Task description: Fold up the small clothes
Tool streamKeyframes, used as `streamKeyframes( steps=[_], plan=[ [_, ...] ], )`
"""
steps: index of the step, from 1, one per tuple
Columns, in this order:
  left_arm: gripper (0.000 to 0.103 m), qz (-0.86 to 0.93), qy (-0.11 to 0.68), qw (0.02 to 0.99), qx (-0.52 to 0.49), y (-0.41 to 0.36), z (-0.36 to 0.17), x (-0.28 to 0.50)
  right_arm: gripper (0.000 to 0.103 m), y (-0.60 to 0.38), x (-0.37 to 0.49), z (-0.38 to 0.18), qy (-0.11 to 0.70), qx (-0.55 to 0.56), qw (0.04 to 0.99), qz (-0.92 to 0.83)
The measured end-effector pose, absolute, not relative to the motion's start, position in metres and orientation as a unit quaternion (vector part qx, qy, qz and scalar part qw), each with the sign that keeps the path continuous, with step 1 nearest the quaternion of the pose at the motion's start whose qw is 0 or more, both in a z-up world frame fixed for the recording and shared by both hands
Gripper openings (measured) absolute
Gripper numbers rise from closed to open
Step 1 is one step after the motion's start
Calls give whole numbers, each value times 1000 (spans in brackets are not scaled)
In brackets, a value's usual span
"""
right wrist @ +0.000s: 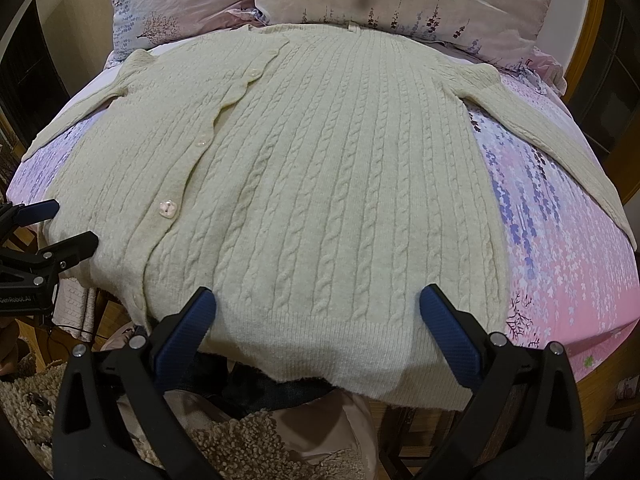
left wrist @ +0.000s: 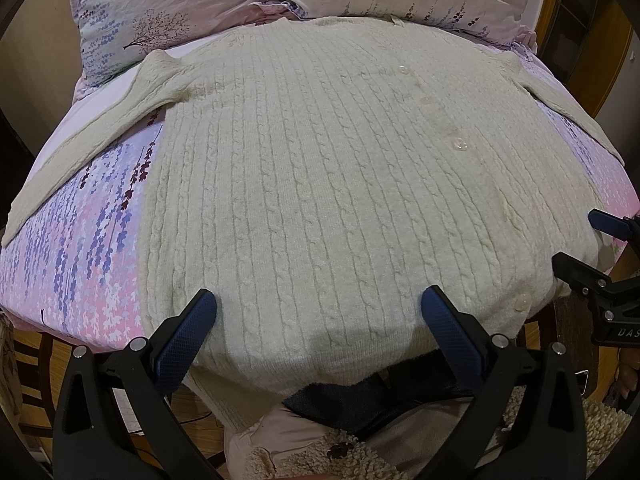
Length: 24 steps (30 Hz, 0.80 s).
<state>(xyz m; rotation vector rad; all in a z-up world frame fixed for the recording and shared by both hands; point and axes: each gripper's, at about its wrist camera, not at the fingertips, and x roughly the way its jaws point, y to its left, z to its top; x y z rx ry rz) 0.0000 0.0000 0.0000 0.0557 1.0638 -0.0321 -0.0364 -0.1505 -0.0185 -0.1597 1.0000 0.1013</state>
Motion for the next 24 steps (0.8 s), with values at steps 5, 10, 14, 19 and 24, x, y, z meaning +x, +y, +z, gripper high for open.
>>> streamKeyframes(
  steps=[5,10,14,19,24],
  plan=[
    [102,-15,507,861,27,0,0,0,101,-151,-36,-18,479,-76,873,49],
    [102,-15,507,861,27,0,0,0,101,-151,-36,-18,479,-77,873,49],
    [102,-15,508,861,27,0,0,0,101,-151,-37,-17,480,-77,873,49],
    [102,-18,512,858,28,0,2,3,101,-155,-32,-12,481,-65,872,59],
    [102,-26,510,859,27,4,4,8,101,-199,-14,6,444,11,895,43]
  ],
)
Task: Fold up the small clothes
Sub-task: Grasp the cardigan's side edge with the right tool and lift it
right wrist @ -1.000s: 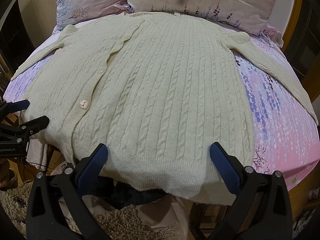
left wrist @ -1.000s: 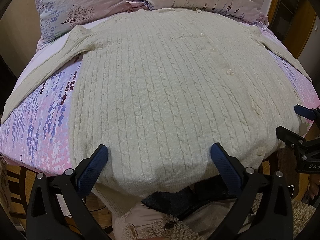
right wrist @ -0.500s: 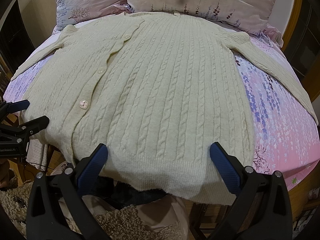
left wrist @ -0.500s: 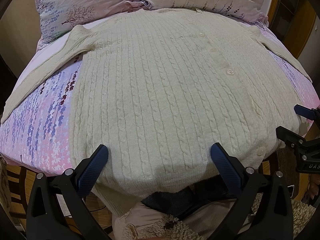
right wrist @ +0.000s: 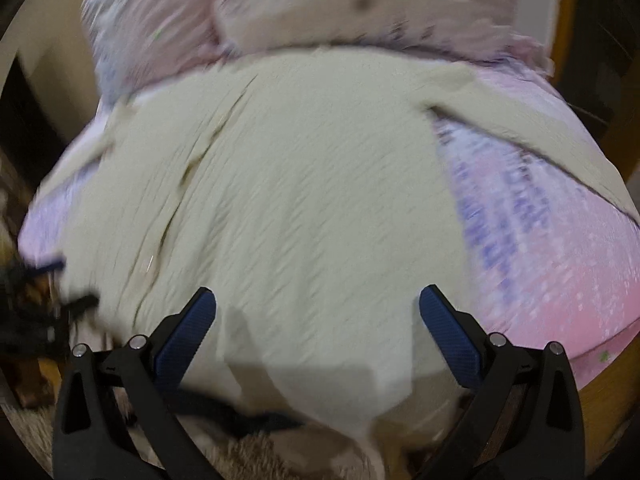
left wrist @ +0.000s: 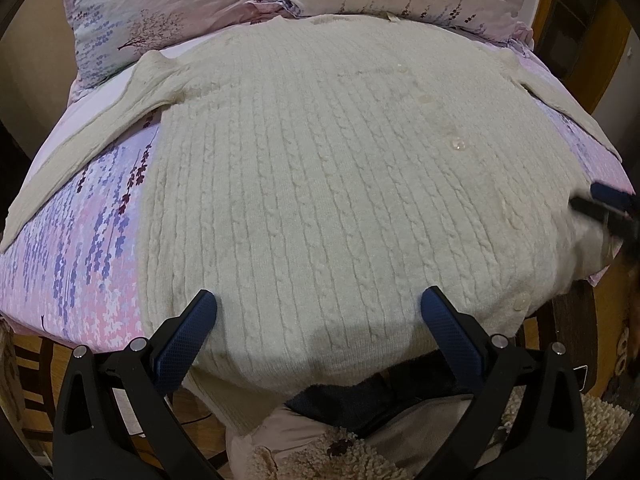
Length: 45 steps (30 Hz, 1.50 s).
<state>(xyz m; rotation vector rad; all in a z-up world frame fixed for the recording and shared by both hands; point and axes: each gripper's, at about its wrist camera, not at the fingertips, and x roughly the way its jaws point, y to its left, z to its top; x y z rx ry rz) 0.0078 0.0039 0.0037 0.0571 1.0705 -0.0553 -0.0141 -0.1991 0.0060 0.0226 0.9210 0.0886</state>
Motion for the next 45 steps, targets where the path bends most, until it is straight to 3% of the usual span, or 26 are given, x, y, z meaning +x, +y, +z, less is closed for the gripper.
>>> streamKeyframes(
  steps=[7,9,11,14,22,27,34,37,38,45],
  plan=[
    [102,-43,485,873,-3,16,20,34,100,-301,23,31,363,209,908,5],
    [102,-43,474,879,-1,19,25,42,83,-331,36,33,339,272,901,-1],
    [102,-42,463,885,-1,22,33,55,72,-354,56,33,332,317,888,-14],
    [102,-54,453,890,-9,24,40,72,67,-375,81,26,341,362,867,-30],
    [102,-59,460,886,-11,27,42,112,56,-401,113,4,352,409,837,-91],
    [102,-71,459,884,-61,39,39,134,36,-433,111,0,319,447,825,-133],
    [102,-67,451,884,-109,59,37,156,35,-470,91,5,276,469,812,-208],
    [102,-72,445,885,-117,63,35,163,22,-481,86,8,272,456,813,-239],
    [102,-77,441,885,-125,65,36,165,9,-481,86,9,274,449,815,-243],
    [102,-102,414,887,-179,80,40,174,5,-449,109,53,262,350,871,-223]
  ],
)
